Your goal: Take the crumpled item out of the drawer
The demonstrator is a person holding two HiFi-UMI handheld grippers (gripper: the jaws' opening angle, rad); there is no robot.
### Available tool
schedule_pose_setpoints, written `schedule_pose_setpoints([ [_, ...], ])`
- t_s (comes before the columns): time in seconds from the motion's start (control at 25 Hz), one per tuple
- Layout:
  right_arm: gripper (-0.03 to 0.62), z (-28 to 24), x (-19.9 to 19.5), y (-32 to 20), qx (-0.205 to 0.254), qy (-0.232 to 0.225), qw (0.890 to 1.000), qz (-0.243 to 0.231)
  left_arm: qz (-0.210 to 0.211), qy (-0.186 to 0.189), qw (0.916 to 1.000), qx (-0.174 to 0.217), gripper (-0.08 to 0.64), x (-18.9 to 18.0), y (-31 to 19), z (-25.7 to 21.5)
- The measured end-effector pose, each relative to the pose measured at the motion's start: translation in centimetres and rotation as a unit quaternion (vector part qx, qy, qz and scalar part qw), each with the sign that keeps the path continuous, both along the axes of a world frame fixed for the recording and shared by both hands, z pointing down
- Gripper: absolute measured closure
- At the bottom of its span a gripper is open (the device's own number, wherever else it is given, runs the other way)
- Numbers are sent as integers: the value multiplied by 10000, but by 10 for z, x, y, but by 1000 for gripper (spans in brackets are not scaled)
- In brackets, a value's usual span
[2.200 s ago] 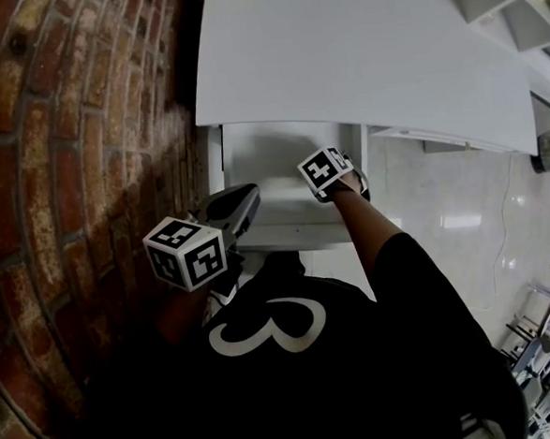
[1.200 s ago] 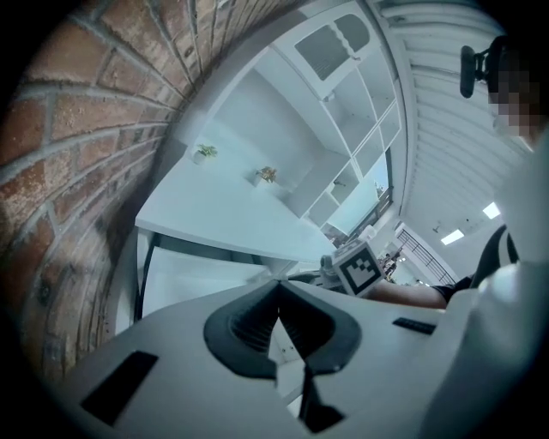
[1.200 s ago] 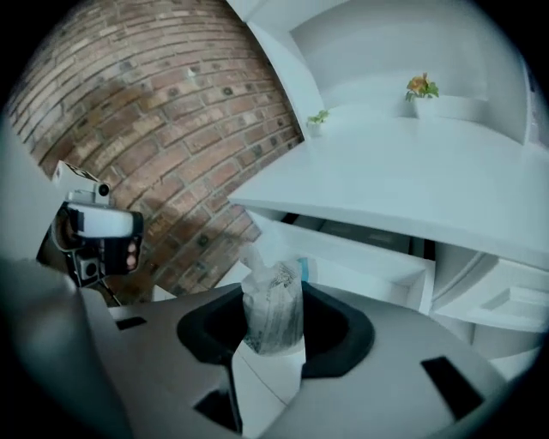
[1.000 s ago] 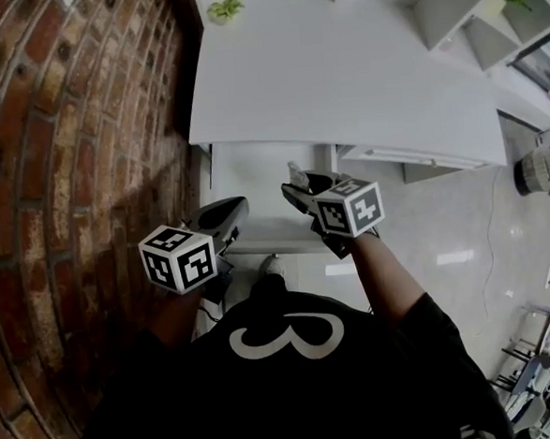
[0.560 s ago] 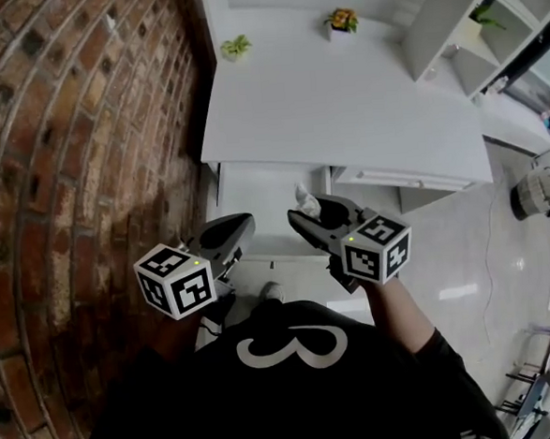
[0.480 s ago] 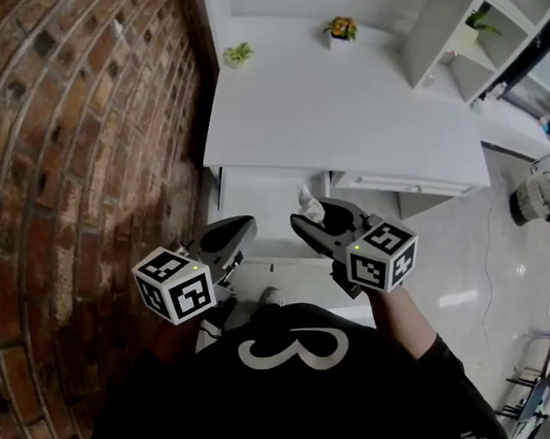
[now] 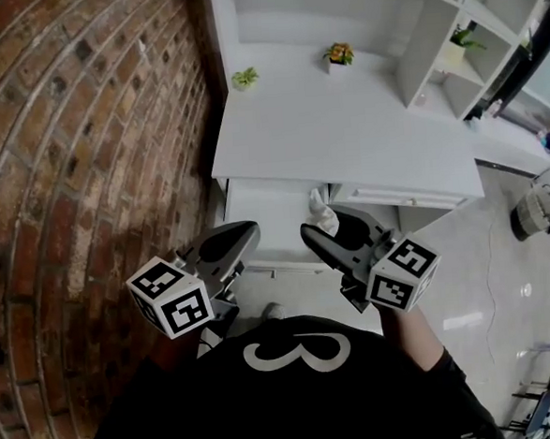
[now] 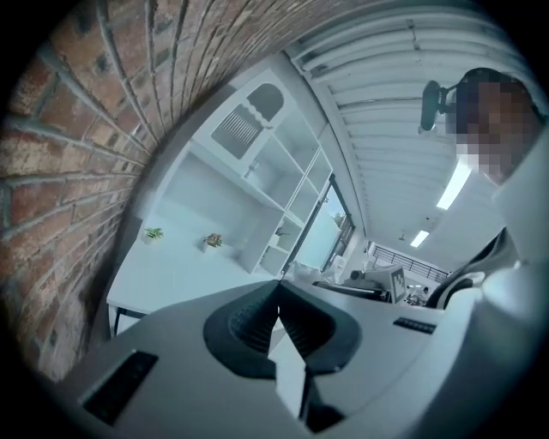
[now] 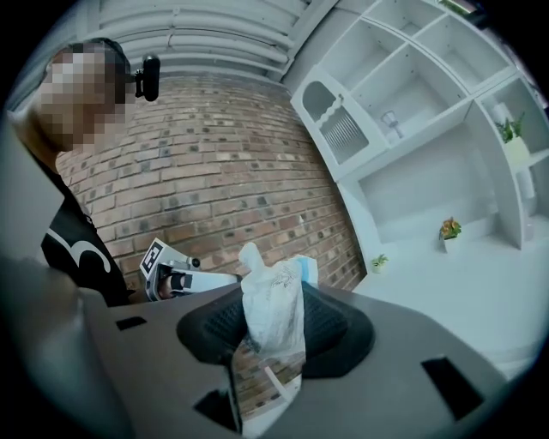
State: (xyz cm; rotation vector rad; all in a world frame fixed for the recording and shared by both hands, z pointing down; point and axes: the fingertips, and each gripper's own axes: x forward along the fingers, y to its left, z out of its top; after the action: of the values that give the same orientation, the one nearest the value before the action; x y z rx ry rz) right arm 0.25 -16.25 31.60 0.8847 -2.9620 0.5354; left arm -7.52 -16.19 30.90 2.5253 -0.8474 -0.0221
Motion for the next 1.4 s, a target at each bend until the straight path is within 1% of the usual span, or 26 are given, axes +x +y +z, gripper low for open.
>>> schedule_pose_setpoints([
  [0.12, 423, -5, 1, 8, 104, -49, 9999, -16, -19, 15, 10000, 89, 557, 2, 8, -6],
  [0.32, 423, -5, 1, 17, 209, 16, 9998, -31, -65, -50, 9997, 211, 557, 2, 14, -3],
  [0.52, 425, -7, 1, 26, 348, 152, 9992, -86, -56, -89, 9998, 184, 557, 8, 21, -6],
  [0.88, 425, -2, 5, 31, 305, 156, 9994, -57, -13, -230, 9996, 172, 557, 12, 27, 1],
  [1.04, 425, 0, 5, 33, 296, 164, 9994, -82, -36, -383, 9991, 182, 557, 12, 27, 5],
  [1.4, 428, 4, 4, 28, 262, 235, 9993, -101, -16, -398, 9991, 126, 557, 11, 21, 9],
])
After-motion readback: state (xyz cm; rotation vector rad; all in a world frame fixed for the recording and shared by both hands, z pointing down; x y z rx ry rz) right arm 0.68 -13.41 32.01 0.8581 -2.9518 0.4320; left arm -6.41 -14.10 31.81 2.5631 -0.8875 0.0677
